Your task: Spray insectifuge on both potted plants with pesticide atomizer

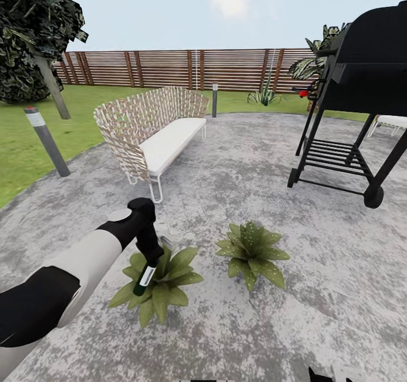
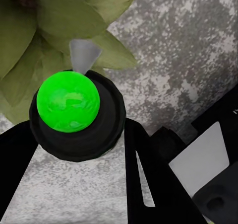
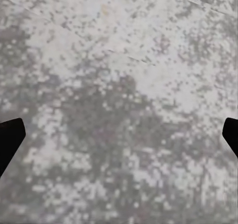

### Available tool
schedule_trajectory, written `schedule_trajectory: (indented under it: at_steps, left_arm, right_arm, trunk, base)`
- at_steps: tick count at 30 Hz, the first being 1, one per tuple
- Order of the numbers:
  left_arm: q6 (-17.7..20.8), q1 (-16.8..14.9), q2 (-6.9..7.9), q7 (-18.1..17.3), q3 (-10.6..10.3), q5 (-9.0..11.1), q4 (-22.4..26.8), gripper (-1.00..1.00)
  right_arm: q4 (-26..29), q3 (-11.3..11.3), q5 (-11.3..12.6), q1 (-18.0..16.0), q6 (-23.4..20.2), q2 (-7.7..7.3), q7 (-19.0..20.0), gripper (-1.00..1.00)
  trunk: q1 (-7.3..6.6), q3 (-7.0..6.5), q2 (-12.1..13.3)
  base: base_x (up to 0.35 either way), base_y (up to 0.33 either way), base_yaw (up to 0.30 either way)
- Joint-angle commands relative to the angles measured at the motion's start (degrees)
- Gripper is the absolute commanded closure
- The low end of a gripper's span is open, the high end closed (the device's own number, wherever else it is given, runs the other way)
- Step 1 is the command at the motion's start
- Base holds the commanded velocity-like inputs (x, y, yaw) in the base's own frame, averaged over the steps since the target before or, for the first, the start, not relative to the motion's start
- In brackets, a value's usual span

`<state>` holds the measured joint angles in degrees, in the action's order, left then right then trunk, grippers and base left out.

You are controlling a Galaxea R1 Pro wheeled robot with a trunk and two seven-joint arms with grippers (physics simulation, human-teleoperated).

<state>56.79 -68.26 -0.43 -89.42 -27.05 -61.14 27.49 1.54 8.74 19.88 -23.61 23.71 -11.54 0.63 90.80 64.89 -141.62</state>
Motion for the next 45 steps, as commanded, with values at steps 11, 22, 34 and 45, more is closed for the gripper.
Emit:
schedule_trajectory:
  at_steps: [11, 22, 34, 45]
  left_arm:
    - [0.6, -0.03, -0.43, -0.58, -0.19, -0.57, 0.04, 1.0]
    - [0.47, 0.15, -0.71, -0.58, -0.3, -0.47, -0.68, 1.0]
    - [-1.44, 0.1, 1.49, -0.58, -13.39, -0.73, -0.16, 1.0]
    - [-0.84, -2.8, -3.35, -0.58, -13.6, -0.59, 0.2, 1.0]
  right_arm:
    - [-0.04, 0.4, 0.6, 0.04, 7.21, -0.64, 0.07, -1.0]
    - [-0.04, 0.48, 0.6, 0.04, 7.58, -0.51, 0.04, -1.0]
    - [-0.04, 0.44, 0.6, 0.05, 7.58, -0.5, -0.01, -1.0]
    - [-0.01, 0.48, 0.6, 0.04, 7.58, -0.45, -0.02, -1.0]
  trunk:
    - [-0.01, 0.05, -0.02]
    - [-0.01, 0.05, -0.02]
    - [-0.01, 0.05, -0.02]
    - [-0.01, 0.05, -0.02]
  base:
    - [0.161, 0.055, 0.0]
    - [0.003, 0.001, 0.0]
    - [0.039, 0.0, 0.0]
    - [0.001, 0.0, 0.016]
